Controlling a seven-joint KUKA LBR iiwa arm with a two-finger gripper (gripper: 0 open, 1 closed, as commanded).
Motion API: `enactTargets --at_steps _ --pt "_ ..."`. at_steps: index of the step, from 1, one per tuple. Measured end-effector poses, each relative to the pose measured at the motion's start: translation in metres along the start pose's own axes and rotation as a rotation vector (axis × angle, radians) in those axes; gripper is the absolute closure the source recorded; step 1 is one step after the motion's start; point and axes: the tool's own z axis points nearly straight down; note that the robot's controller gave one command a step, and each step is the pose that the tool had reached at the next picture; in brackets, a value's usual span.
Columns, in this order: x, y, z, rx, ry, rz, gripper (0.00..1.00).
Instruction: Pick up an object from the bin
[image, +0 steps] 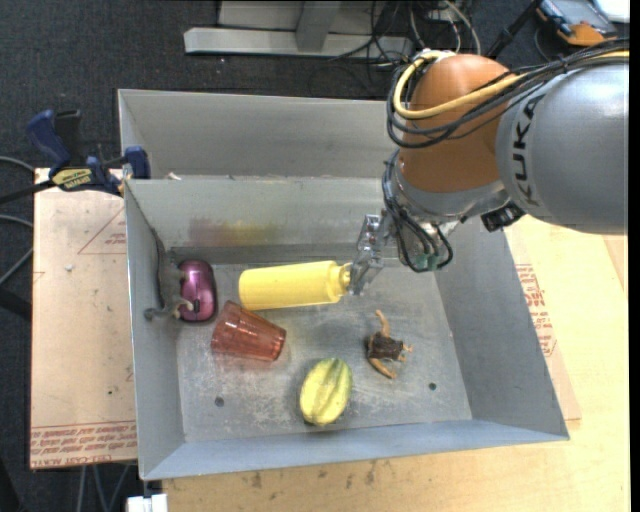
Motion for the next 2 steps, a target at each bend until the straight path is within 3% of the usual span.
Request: enactTargets --at_steps 1,2 --pt "0.0013 -0.0001 0.003 0.001 0.006 0.0 0.0" --pt "0.0013 -0.0001 0.003 0.001 0.006 0.0 0.0"
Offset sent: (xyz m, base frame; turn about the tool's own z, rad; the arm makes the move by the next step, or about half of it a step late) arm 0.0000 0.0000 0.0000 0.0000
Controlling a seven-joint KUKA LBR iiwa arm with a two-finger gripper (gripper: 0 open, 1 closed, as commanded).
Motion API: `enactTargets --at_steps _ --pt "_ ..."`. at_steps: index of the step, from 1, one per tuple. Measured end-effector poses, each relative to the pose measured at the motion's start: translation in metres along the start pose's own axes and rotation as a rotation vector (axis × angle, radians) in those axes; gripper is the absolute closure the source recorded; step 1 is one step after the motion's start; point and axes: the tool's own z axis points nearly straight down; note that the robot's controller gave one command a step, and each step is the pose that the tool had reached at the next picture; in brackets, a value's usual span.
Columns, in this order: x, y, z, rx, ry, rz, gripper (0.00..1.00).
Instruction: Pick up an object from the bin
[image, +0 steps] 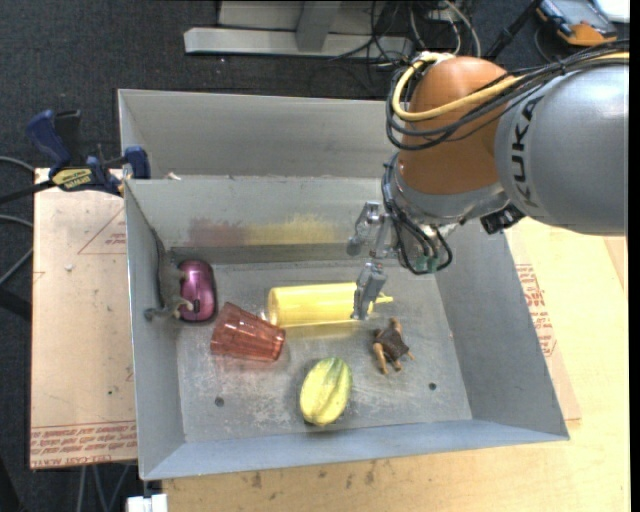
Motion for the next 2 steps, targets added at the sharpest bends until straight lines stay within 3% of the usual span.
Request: enactTargets --at_steps 1,2 --pt "-0.013 0.017 0.046 -0.001 -0.008 -0.028 0.0" --pt "0.007 0.029 0.132 -0.001 -0.006 0.136 1.0"
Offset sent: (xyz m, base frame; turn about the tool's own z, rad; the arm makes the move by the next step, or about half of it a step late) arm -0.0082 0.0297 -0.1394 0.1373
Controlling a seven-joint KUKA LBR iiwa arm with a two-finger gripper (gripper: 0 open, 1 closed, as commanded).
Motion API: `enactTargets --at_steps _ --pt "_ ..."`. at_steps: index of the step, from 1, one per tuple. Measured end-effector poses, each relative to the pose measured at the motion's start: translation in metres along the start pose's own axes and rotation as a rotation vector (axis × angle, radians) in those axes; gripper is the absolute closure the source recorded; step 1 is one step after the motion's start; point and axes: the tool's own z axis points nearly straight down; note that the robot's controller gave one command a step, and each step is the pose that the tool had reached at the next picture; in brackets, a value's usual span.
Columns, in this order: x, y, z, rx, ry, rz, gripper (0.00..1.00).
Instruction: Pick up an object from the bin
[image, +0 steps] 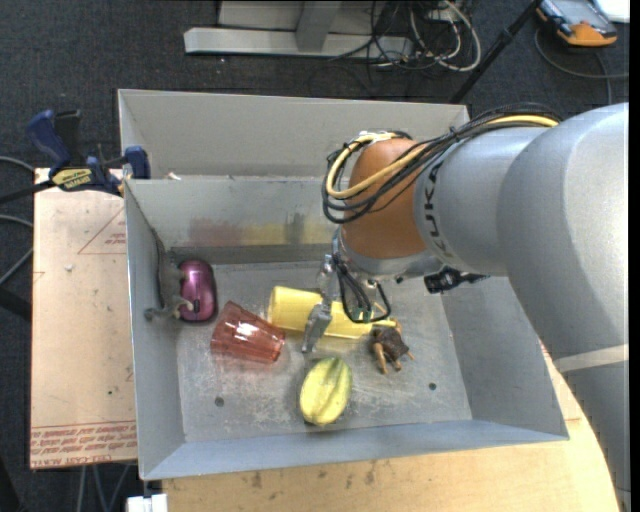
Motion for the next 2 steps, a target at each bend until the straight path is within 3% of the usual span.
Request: enactTargets --at_steps 1,2 --pt "0.0 0.0 0.0 0.0 0.0 0.0 1.0" --pt "-0.022 -0.013 -0.149 0.001 0.003 -0.001 1.0"
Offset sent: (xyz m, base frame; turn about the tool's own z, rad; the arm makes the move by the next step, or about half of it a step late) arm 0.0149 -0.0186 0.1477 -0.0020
